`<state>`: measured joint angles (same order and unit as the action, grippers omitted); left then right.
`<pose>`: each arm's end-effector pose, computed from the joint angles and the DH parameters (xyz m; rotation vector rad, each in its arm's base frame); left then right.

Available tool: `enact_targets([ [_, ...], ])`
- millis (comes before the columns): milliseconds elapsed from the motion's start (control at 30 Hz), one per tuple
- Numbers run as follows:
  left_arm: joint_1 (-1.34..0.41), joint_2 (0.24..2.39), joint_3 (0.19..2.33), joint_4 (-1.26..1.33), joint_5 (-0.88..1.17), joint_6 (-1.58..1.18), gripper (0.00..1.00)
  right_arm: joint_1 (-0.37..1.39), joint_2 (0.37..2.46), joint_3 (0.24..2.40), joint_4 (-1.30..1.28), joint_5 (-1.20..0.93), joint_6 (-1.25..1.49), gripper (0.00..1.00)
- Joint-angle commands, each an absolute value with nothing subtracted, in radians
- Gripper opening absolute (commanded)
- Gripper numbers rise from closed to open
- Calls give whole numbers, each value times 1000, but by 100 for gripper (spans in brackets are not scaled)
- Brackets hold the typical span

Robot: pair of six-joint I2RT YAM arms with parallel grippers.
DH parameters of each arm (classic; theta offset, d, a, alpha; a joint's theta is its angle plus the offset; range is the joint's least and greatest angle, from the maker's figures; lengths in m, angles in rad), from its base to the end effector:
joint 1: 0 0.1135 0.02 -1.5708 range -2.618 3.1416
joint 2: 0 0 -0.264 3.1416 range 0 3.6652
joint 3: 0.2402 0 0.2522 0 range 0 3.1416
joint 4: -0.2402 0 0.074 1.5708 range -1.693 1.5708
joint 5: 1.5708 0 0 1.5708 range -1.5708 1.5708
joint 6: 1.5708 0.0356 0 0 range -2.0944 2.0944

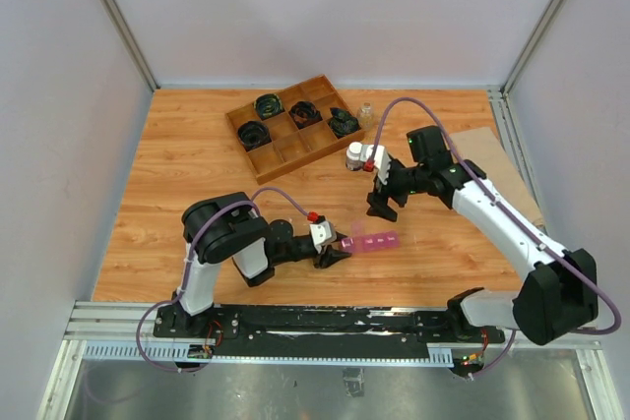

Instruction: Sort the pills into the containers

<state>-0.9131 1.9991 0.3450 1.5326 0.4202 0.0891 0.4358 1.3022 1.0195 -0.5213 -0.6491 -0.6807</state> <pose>0.1565 -0.2263 0.0916 1.1285 1.3737 -0.9607 0.2383 0.1347 0.2836 -1.4418 1.7359 0.6365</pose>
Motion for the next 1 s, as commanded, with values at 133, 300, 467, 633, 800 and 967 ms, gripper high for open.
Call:
enact_targets([
  [133,-922,2027,378,1727,367,89,50,346,1152,1027,-560,-751,-642,89],
  [300,-922,2012,351,1761,347,83,78,297,1094,1016,-553,-811,-617,91],
  [467,-922,1894,276,1772,320,33,83,246,1056,1015,-549,-878,-588,91],
  [633,-922,1636,212,1704,308,-126,87,202,1015,1008,-514,-896,-531,94],
  [800,-922,1414,511,901,264,-194,88,183,1000,983,-438,-790,-454,99],
  [967,-921,1414,663,567,195,-202,86,162,1099,994,-337,-731,-397,98],
])
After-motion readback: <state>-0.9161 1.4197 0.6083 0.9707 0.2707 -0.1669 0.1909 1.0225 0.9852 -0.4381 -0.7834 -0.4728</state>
